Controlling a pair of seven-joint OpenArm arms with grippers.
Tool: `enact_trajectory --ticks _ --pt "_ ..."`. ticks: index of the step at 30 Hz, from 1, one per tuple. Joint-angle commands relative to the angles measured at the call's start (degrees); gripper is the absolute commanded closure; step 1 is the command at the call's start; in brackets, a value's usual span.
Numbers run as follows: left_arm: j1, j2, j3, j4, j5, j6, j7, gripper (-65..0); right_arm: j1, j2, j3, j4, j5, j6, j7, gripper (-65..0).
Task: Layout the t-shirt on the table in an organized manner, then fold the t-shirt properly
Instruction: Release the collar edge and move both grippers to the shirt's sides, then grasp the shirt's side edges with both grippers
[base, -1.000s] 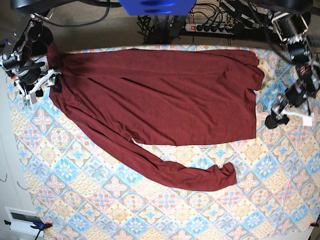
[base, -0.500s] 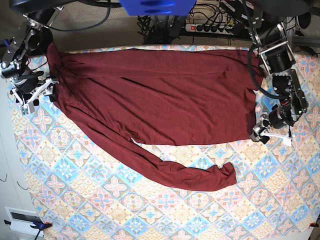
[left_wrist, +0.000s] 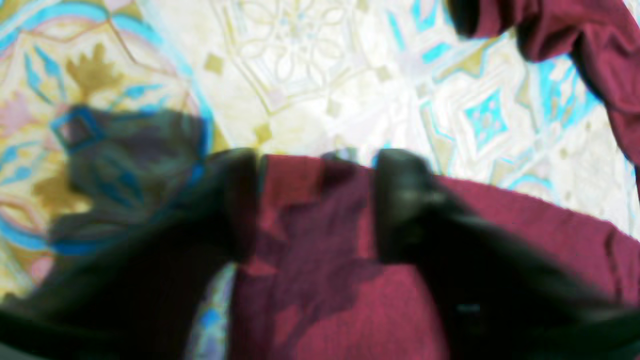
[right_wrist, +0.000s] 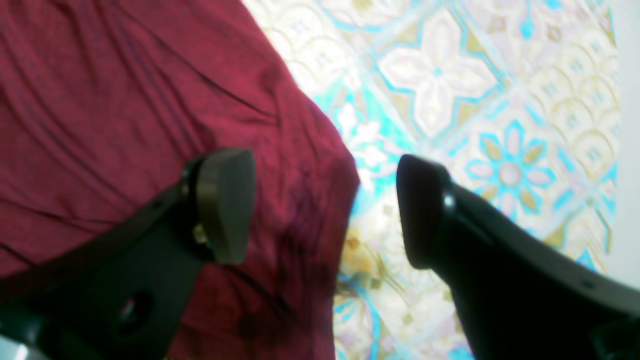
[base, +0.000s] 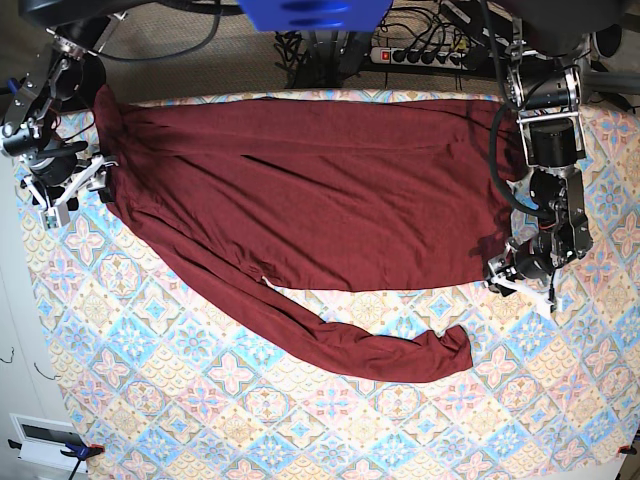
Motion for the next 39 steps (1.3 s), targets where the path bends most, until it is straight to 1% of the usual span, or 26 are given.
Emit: enact_trajectory --ticks 1,3,4,7,10,12,14,16,21,25,29,33,39 --pt "0.21 0.69 1.52 -0.21 -2.41 -0.48 3.91 -15.1 1.42 1.19 0.48 0.80 0.61 -0.01 1.14 -43.2" --pt "0.21 0.69 1.52 -0.21 -3.03 -0.48 4.00 -2.7 3.70 1.19 0.22 0.80 0.61 -0.01 1.14 -43.2" --pt "0.21 0.60 1.52 -0.21 -3.20 -0.48 4.00 0.0 4.85 1.19 0.13 0.80 0.61 -0.01 1.14 -43.2" --pt "0.21 0.52 1.52 -0.04 -3.12 -0.48 4.09 0.0 7.04 1.19 0.13 -0.17 0.17 -0.01 1.14 -43.2" --pt "0.21 -0.01 1.43 0.58 -3.29 -0.48 4.09 0.0 8.54 1.19 -0.14 -1.75 -2.03 -0.01 1.14 -43.2" --pt "0.30 -0.63 1.43 2.25 -3.29 -0.48 4.00 0.0 10.12 1.46 -2.33 -3.16 -3.61 -0.01 1.14 -43.2" --pt "0.92 -0.72 1.34 3.83 -3.29 -0.48 3.91 0.0 11.79 2.95 -6.38 -5.01 -5.72 -0.01 1.66 -43.2" --pt "1.45 -0.80 1.34 6.82 -3.29 -0.48 3.91 0.0 13.55 3.13 -9.72 -7.12 -7.57 -0.01 1.93 -43.2" --pt "3.12 -0.89 0.46 10.60 -3.29 -0.48 4.00 0.0 17.07 3.39 -15.43 -13.97 -10.73 -0.01 6.68 -43.2" --pt "3.91 -0.89 -1.65 10.86 -3.29 -0.48 4.09 0.0 19.79 5.24 -20.88 -21.36 -10.82 -0.01 10.28 -43.2" --pt "4.61 -0.89 -3.14 10.86 -3.29 -0.48 4.09 0.0 21.55 6.11 -24.49 -27.42 -10.82 -0.01 14.50 -43.2" --pt "4.87 -0.89 -4.37 10.86 -3.29 -0.48 4.09 0.0 23.57 6.38 -27.48 -32.17 -10.82 -0.01 16.35 -43.2" --pt "4.79 -0.89 -4.29 10.86 -3.29 -0.48 4.09 0.0 24.63 6.38 -31.87 -37.18 -10.91 -0.01 18.89 -42.7"
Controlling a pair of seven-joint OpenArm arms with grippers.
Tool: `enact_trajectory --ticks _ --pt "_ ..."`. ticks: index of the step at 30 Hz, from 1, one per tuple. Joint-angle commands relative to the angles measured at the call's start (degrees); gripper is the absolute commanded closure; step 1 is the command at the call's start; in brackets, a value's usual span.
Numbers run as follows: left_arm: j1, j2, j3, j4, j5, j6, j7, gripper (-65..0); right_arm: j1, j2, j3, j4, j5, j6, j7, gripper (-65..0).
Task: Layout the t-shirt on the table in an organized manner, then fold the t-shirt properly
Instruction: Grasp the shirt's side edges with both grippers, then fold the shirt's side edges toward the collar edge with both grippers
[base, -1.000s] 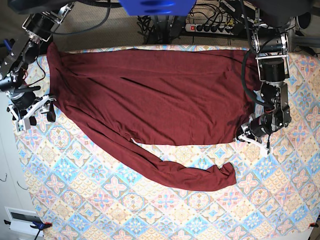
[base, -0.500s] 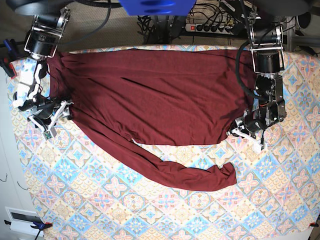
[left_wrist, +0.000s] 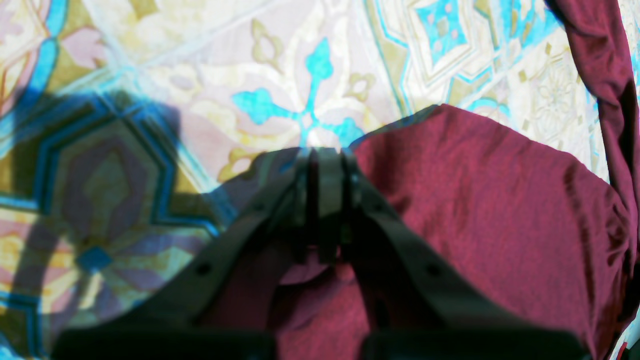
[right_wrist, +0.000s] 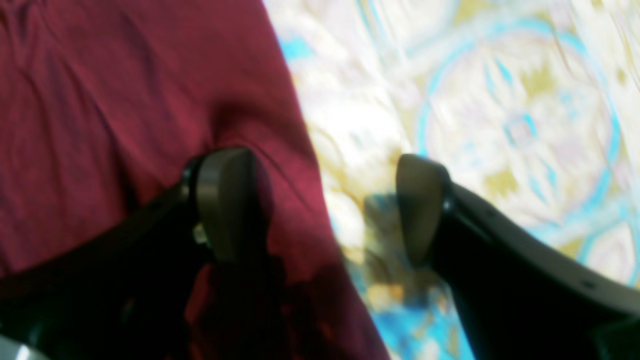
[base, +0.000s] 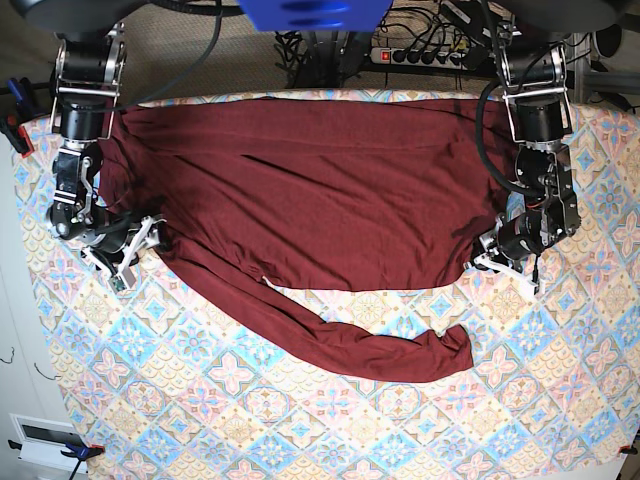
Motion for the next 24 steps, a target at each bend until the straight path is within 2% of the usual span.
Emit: enact_trajectory --ticks 1,4,7,8,14,20,24 --pt "-1.31 -0.87 -0.15 1.03 -0.49 -0.11 -0.46 0.0 0.52 0.76 -0.38 -0.55 0.24 0.41 -1.28 -41.1" --pt "-1.31 -0.87 -0.15 2.17 -0.49 -0.11 -0.46 0.0 2.54 0.59 -0.47 -2.93 -2.92 0.41 -1.37 -27.6" --pt "-1.05 -0.87 -0.15 5.16 -0.49 -0.11 -0.46 0.0 3.86 0.50 0.68 -3.98 -7.58 0.41 -1.28 -4.7" --pt "-1.05 -0.87 -0.15 5.77 -0.49 -0.11 -0.46 0.0 3.86 0.50 1.38 -3.81 -8.02 0.41 -1.28 0.0" --pt "-1.05 -0.87 -0.15 8.41 -0.49 -0.11 -0.46 0.0 3.77 0.50 6.48 -2.31 -7.94 0.41 -1.37 -0.2" --pt "-0.96 -0.87 -1.30 8.76 -0.58 -0.11 -0.46 0.0 -1.15 0.50 8.41 8.06 -7.85 0.41 -2.86 -0.2" --pt "0.71 -0.87 -4.55 9.38 -3.92 -0.11 -0.46 0.0 -3.00 0.50 8.41 13.95 -7.85 0.41 -2.86 -0.2"
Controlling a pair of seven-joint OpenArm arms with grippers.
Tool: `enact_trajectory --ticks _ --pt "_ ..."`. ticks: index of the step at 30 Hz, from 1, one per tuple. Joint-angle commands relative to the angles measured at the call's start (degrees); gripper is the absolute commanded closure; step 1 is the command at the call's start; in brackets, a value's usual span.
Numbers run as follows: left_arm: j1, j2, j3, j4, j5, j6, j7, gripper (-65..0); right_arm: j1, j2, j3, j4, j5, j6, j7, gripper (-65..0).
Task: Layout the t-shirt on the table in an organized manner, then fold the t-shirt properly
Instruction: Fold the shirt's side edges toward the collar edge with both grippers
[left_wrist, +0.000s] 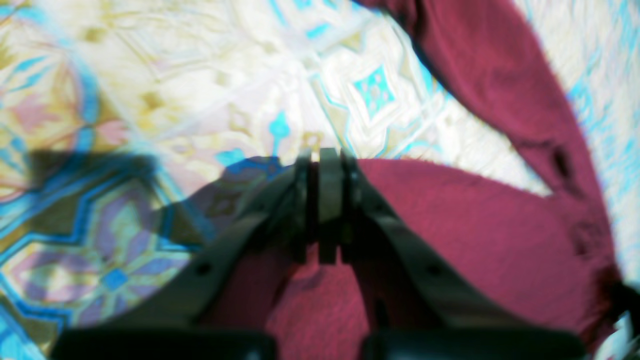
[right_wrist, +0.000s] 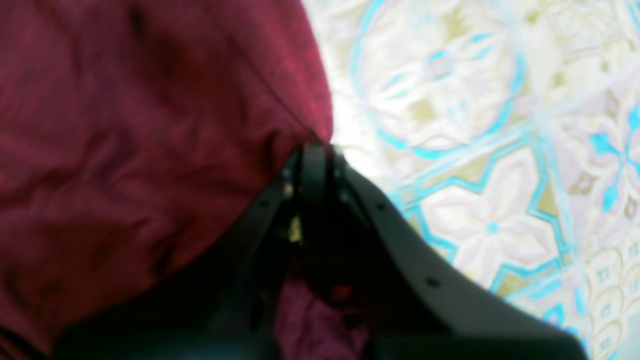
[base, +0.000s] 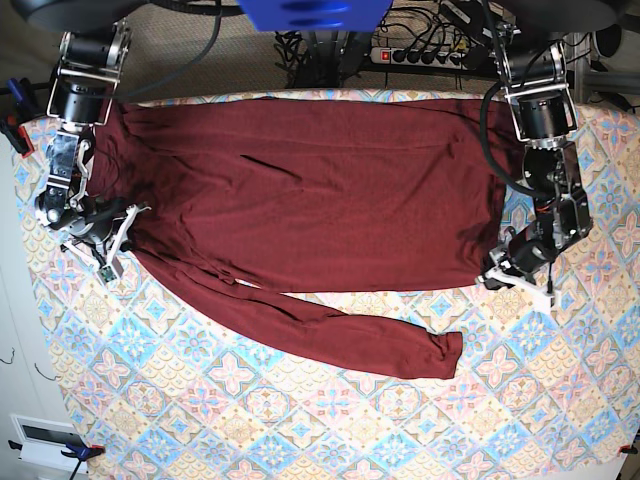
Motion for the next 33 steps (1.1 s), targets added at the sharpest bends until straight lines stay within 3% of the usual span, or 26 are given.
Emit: enact_trajectory --ticks 1,12,20,23,33 --pt "-0.18 -0.80 -1.41 2.39 -2.22 -0.13 -0.46 0.0 1.37 1.33 0.41 2.33 0.90 -0.32 1.38 -0.2" --pt "10.02 -4.32 -1.93 15.14 -3.80 -0.13 -0.64 0.0 -7.86 1.33 2.44 16.31 1.16 -0.32 -0.82 -0.2" --pt "17.23 -4.67 -8.26 20.41 -7.32 -0.13 -0.46 0.0 -12.87 1.33 7.09 24.31 13.99 -0.32 -5.30 -0.2" --pt "20.21 -6.34 -9.32 22.70 -9.34 -0.13 -0.46 0.0 -15.33 1.50 9.29 26.15 16.98 -0.32 -5.83 -0.2" --pt "25.58 -8.54 -9.49 25.69 -11.01 -0.13 -0.46 0.0 -22.98 1.50 13.60 31.16 17.69 -0.32 -5.83 -0.2"
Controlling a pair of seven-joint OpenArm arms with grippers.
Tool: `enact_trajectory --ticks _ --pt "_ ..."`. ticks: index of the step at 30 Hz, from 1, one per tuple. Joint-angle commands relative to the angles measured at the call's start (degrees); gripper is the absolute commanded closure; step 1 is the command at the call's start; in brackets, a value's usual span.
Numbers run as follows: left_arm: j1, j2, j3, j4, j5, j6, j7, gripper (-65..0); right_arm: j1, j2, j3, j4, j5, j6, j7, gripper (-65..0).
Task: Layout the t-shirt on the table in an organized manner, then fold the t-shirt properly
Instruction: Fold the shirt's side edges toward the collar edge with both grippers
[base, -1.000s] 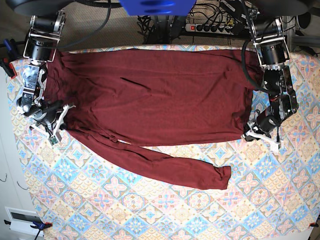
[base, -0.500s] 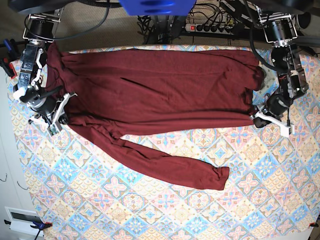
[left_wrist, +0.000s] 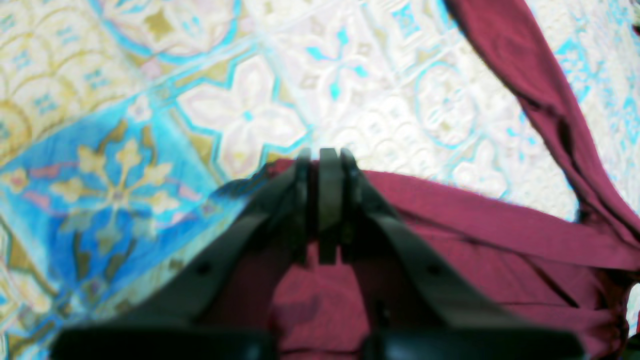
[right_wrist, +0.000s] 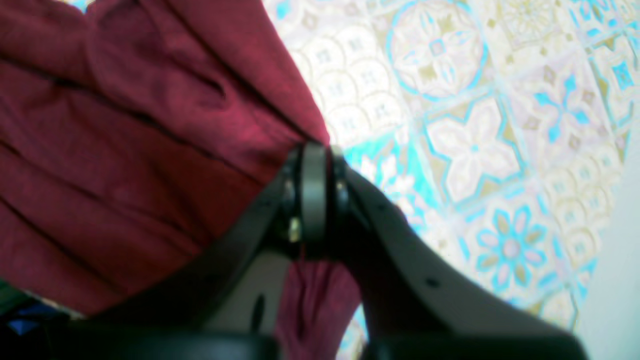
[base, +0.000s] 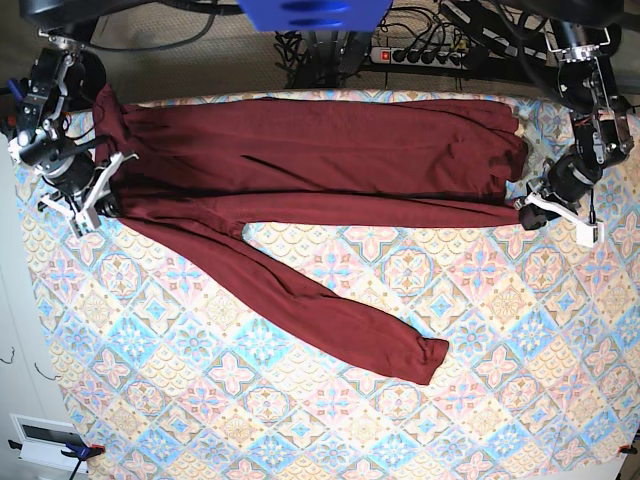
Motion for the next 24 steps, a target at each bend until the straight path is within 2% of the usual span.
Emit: enact_trajectory --ticks 1,7,17,21,24 --pt "0.47 -1.09 -0.88 0.94 -0.48 -0.13 -0.99 0.0 -0.19 1.20 1.10 1.57 0.77 -0.05 1.21 -0.2" --pt "3.81 -1.09 -4.05 0.94 -0.48 -0.13 -0.99 0.0 -3.79 1.20 4.35 2.01 0.77 -0.05 1.21 -0.2" --pt "7.94 -1.17 -3.52 2.88 -0.04 -0.22 -0.90 0.0 -7.13 1.20 4.88 2.28 0.77 -0.05 1.21 -0.2" --pt "7.76 -1.00 -2.29 2.79 0.23 -0.22 2.36 0.0 -8.28 1.20 4.88 2.28 0.77 -0.05 1.12 -0.2" --pt "7.76 -1.00 -2.20 2.53 0.31 -0.22 2.79 0.0 -8.45 1.20 4.88 2.19 0.68 -0.05 -0.64 -0.2"
